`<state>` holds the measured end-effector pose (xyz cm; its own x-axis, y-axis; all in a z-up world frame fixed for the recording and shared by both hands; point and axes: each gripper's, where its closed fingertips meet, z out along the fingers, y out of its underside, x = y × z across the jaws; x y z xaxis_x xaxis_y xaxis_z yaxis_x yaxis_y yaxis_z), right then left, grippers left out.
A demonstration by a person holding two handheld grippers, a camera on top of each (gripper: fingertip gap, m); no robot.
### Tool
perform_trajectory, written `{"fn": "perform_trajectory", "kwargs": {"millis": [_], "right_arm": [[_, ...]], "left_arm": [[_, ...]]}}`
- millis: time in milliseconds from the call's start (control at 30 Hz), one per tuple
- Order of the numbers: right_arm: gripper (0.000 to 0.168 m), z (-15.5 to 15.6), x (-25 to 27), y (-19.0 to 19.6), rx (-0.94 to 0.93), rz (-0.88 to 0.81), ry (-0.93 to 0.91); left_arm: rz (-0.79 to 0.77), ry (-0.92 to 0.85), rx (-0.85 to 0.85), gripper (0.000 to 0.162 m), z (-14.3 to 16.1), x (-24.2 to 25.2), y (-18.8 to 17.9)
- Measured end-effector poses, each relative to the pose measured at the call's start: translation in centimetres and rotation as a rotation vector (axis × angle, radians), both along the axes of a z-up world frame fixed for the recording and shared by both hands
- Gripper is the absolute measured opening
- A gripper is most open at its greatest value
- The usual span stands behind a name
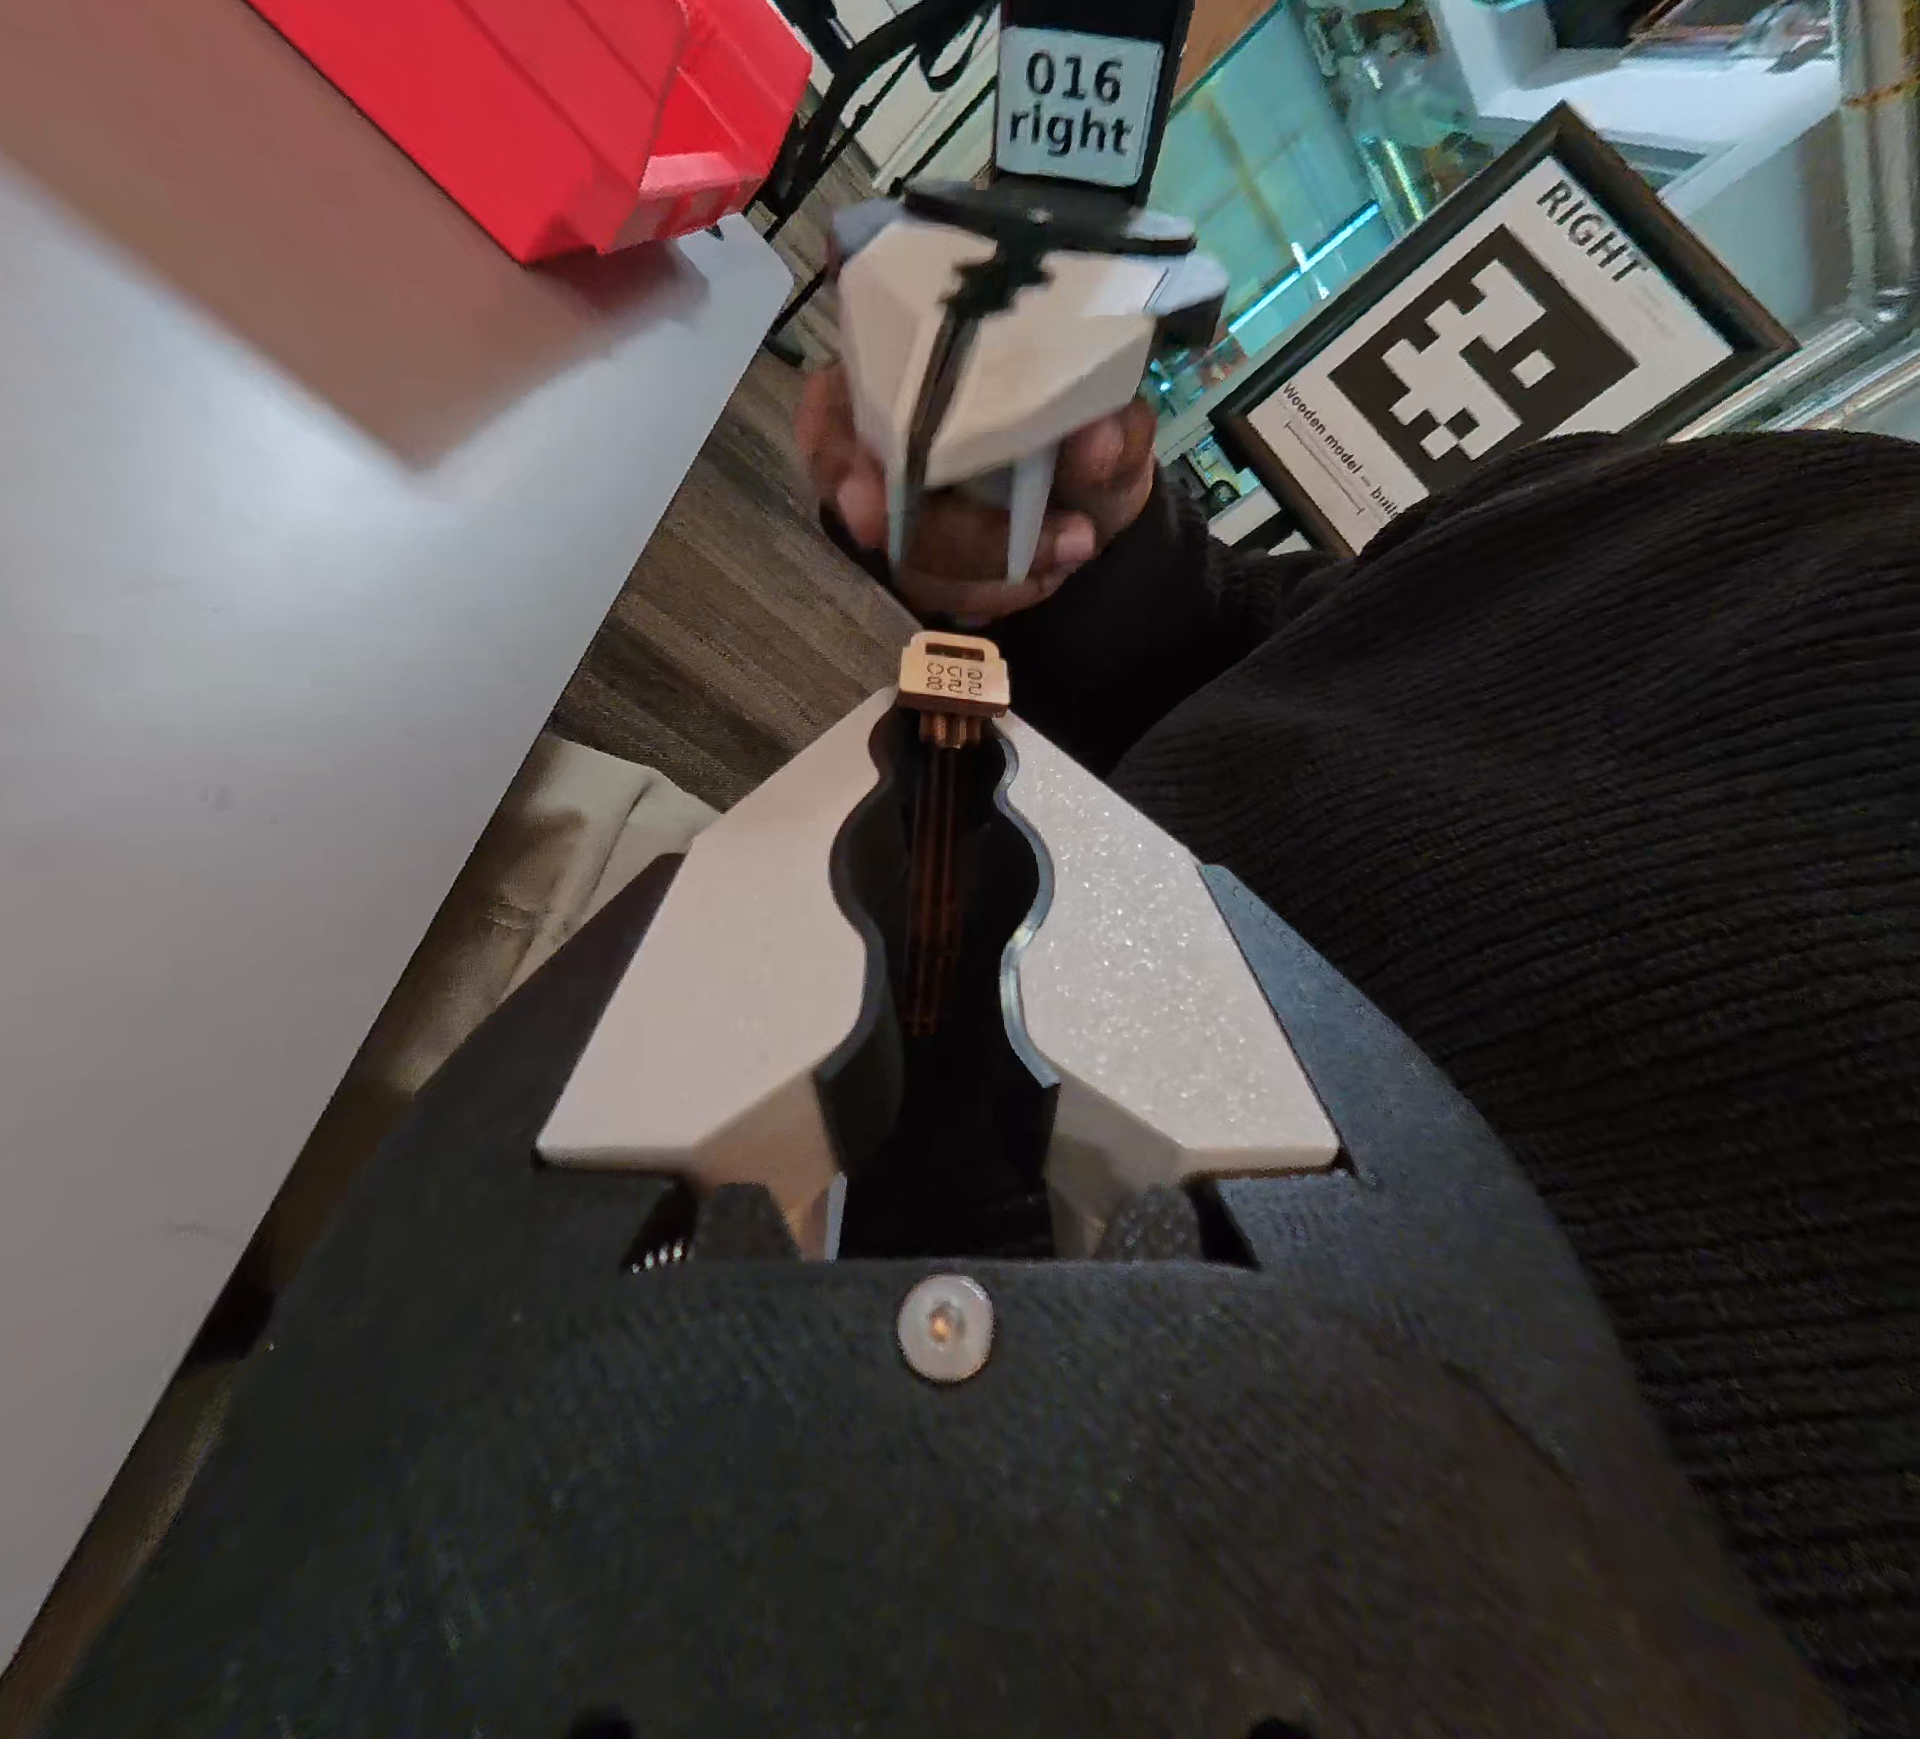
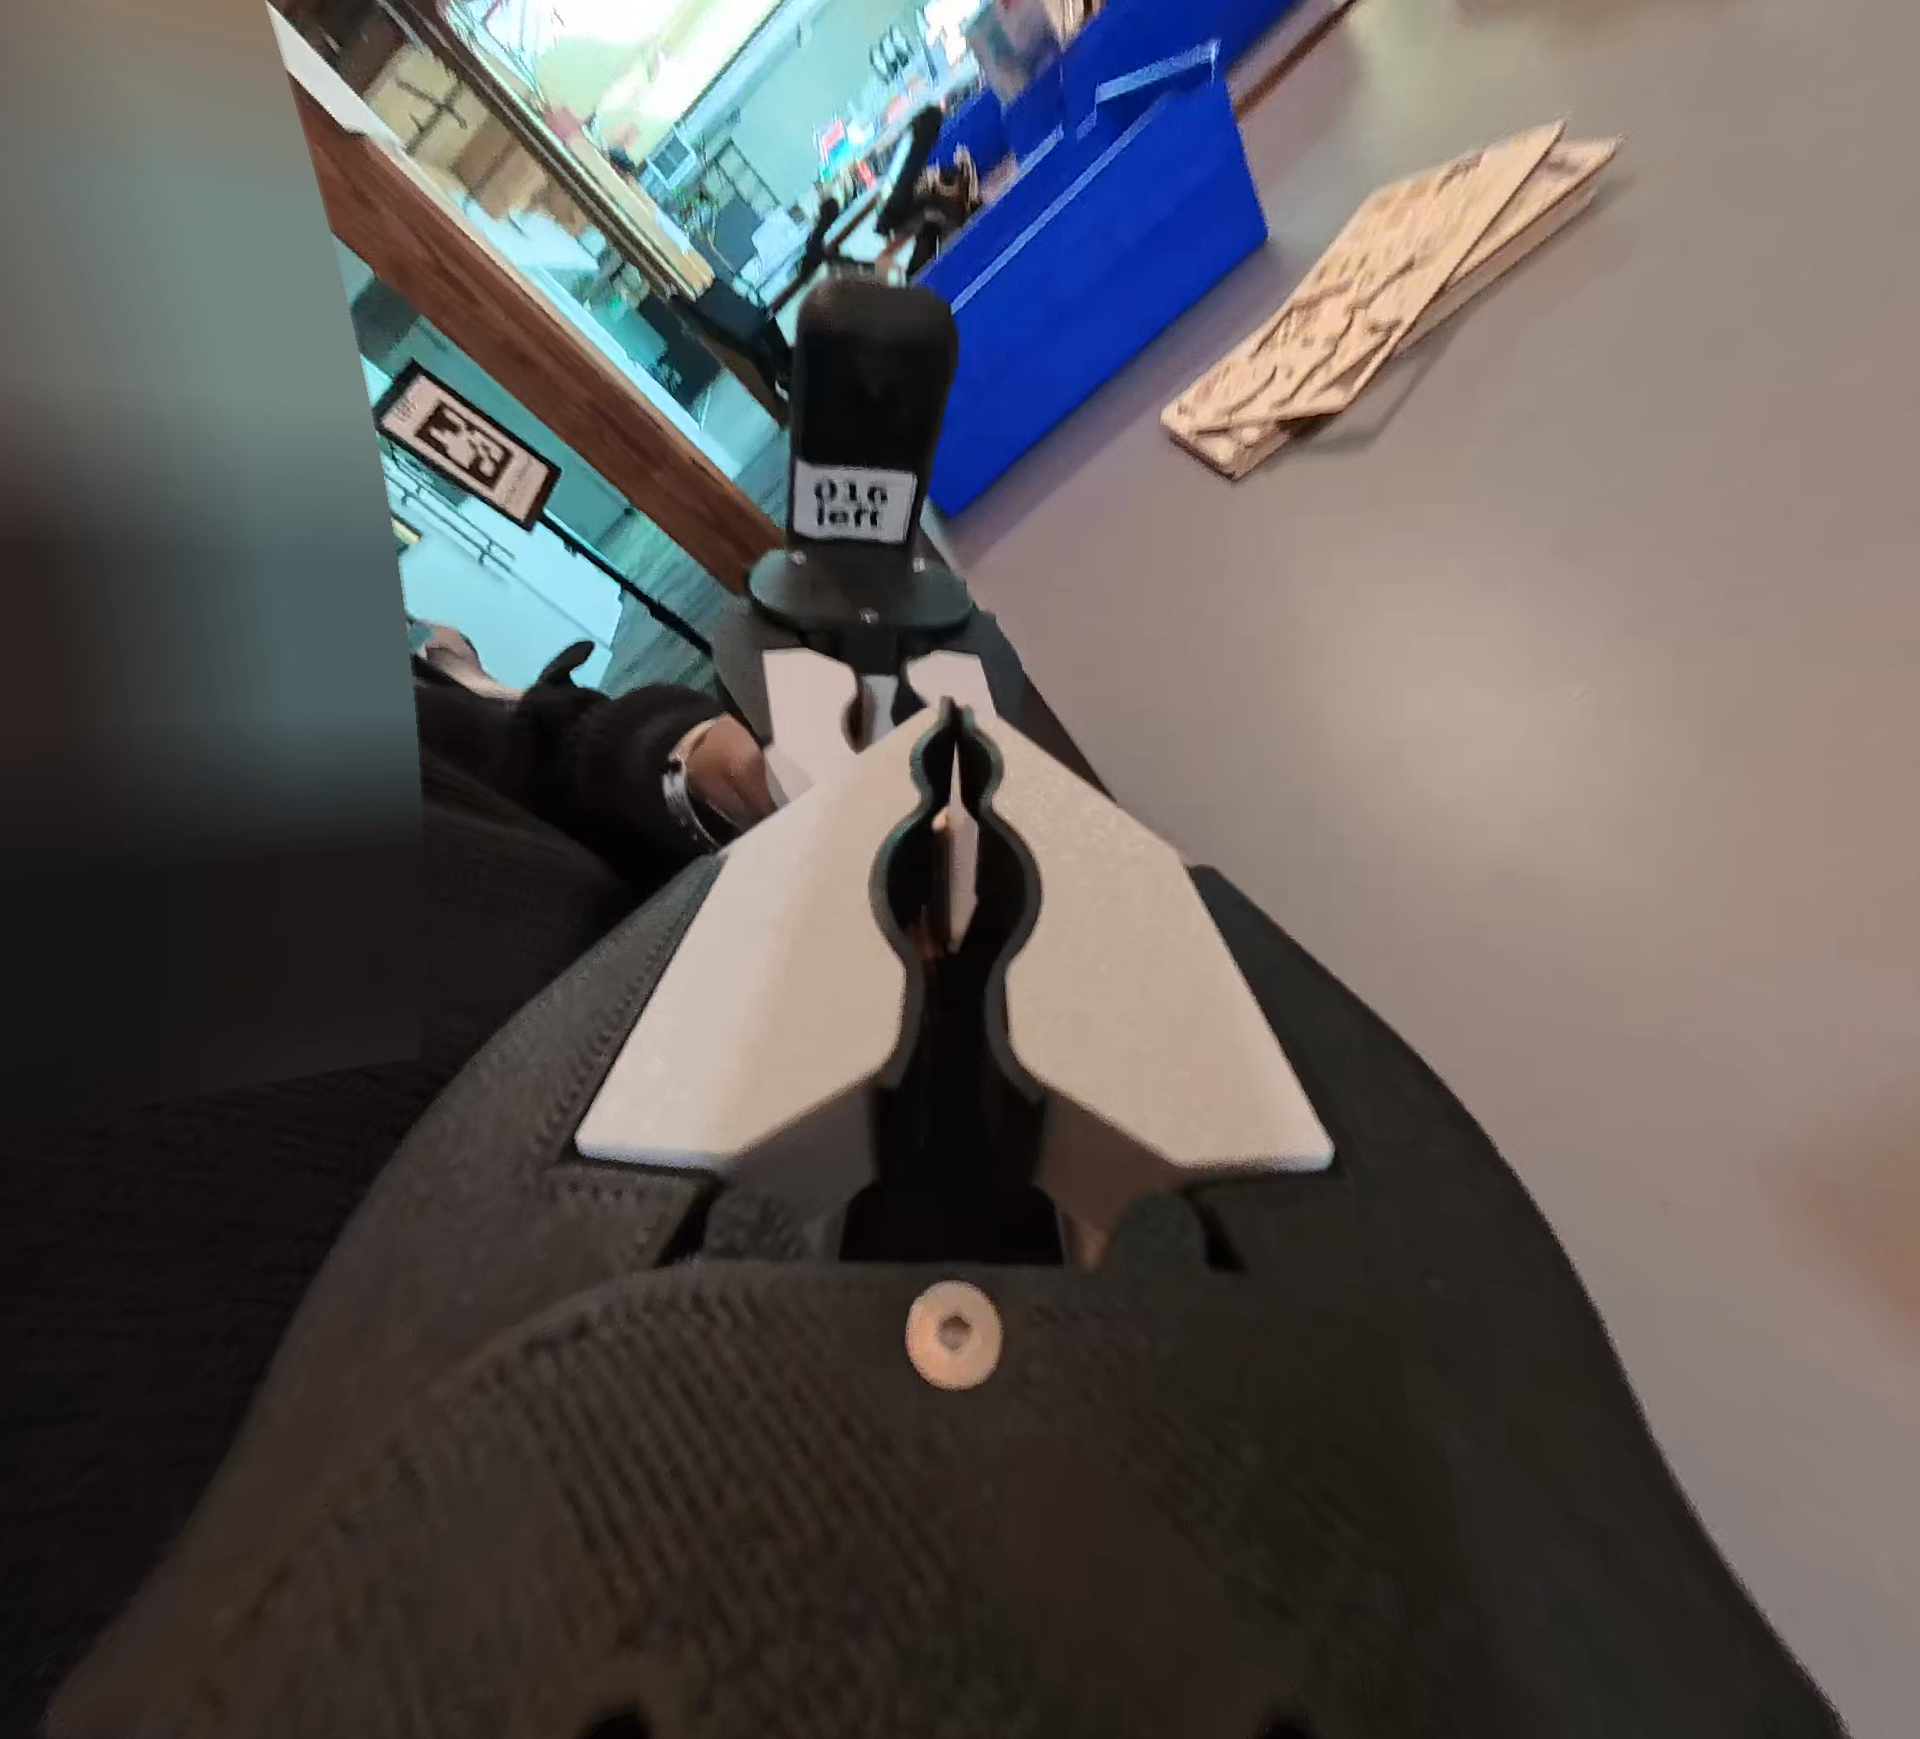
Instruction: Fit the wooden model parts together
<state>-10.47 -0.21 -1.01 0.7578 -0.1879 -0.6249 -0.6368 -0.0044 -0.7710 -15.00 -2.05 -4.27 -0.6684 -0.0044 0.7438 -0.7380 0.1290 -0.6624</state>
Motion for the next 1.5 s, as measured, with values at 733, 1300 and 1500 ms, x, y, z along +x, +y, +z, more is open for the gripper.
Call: {"fn": "perform_trajectory", "kwargs": {"millis": [733, 1300, 1500], "right_arm": [[0.000, 0.1, -1.2, 0.5, -0.044, 0.008, -0.155], [0.000, -1.3, -1.6, 0.6, -0.101, 0.037, -0.110], [0.000, -1.1, -1.7, 0.7, -0.115, 0.027, -0.141]], "left_arm": [[0.027, -0.098, 0.018, 0.007, 0.6, 0.2, 0.1], [0.029, -0.149, 0.038, 0.007, 0.5, -0.1, 0.0], [0.033, -0.129, 0.006, 0.007, 1.0, 0.1, 0.0]]}}
